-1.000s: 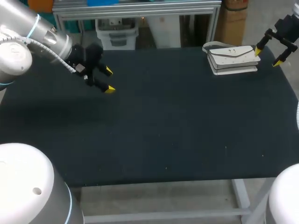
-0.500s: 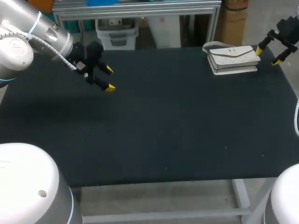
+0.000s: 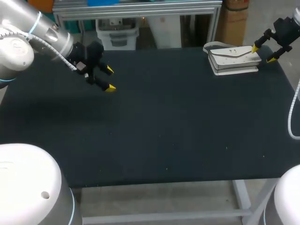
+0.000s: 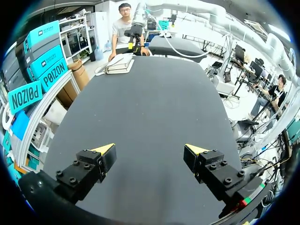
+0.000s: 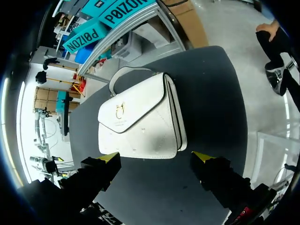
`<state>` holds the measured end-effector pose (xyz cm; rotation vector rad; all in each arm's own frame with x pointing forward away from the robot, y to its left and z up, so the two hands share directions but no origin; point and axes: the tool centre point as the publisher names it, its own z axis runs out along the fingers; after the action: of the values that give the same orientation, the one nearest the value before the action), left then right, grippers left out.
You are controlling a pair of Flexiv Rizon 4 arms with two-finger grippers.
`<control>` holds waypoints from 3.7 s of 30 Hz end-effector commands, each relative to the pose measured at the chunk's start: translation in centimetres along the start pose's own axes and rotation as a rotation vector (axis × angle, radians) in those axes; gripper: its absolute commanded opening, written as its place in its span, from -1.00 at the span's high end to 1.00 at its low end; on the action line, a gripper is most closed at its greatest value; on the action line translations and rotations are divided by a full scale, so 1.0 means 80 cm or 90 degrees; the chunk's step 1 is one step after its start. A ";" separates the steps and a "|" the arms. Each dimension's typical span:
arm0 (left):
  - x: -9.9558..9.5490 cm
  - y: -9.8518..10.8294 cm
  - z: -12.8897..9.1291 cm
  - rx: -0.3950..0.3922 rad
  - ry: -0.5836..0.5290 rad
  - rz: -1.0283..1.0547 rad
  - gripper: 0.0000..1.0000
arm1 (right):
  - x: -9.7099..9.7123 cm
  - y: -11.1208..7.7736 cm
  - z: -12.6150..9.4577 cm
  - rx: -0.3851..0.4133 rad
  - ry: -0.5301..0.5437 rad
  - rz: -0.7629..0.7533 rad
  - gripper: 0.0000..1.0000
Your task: Pick up the bag, open it, inspect its contents, close it, and place it on the opposite side
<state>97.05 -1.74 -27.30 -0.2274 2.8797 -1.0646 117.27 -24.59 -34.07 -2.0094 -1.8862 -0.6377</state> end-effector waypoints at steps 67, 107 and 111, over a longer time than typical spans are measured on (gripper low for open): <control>-0.001 0.000 0.001 0.001 0.000 0.000 -1.00 | 0.090 -0.095 0.085 0.062 0.172 -0.011 0.66; -0.001 0.000 0.001 0.001 0.000 0.000 -1.00 | 0.097 -0.105 0.095 0.060 0.177 0.020 0.32; -0.001 0.000 0.001 0.001 0.000 0.000 -1.00 | 0.101 -0.106 0.102 0.066 0.180 0.025 0.45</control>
<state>97.09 -1.74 -27.29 -0.2266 2.8814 -1.0640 110.01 -13.11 -37.19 -1.7807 -1.6763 -0.7519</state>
